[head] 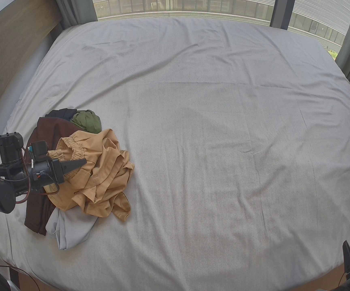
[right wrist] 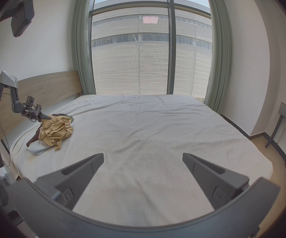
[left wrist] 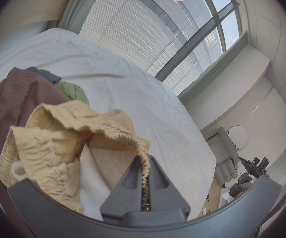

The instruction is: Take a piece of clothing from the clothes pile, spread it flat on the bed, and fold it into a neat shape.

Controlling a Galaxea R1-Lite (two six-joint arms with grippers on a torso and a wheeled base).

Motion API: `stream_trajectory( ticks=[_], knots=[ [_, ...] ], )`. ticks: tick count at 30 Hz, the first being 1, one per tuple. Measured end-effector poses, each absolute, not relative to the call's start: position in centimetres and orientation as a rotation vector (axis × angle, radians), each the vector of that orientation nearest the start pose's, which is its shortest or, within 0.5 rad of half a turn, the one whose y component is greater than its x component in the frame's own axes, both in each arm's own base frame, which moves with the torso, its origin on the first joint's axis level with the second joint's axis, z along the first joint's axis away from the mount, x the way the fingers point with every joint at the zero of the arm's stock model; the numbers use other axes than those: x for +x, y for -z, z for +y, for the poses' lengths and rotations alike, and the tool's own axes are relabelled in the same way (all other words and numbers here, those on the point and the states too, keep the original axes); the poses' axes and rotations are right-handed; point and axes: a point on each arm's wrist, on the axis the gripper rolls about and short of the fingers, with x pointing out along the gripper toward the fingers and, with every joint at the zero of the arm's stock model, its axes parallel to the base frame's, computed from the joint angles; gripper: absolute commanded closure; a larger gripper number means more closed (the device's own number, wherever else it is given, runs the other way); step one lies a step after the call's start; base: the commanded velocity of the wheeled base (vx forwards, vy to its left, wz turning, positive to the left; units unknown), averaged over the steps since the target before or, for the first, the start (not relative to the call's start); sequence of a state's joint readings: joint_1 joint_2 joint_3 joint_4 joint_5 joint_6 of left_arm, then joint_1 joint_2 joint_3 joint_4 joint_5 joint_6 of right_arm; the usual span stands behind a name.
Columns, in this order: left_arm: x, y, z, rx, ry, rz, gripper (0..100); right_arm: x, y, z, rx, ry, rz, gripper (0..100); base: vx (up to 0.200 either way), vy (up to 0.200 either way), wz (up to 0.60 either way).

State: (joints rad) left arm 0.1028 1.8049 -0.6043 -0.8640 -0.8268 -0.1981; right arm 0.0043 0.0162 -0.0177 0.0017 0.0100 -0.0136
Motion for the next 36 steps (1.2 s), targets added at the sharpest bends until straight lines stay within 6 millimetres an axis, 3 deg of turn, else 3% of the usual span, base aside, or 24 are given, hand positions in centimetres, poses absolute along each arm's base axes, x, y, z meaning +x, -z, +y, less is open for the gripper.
stream_trajectory(
  ticks=[16,23,36],
  knots=[
    [25.2,-19.5,0.2,-0.42,0.743,0.223,100,-2.3,-8.0,0.0,-0.014,-0.016,0.001,0,0.0,0.0,0.0],
    [24.0,-20.3,-1.1,-0.396,0.792,0.193,100,-2.3,-8.1,0.0,-0.015,-0.016,0.0,0,0.0,0.0,0.0],
    [24.7,-20.4,-4.7,-0.329,0.919,0.125,100,-2.3,-8.1,0.0,-0.01,-0.015,-0.002,0,0.0,0.0,0.0]
  ],
)
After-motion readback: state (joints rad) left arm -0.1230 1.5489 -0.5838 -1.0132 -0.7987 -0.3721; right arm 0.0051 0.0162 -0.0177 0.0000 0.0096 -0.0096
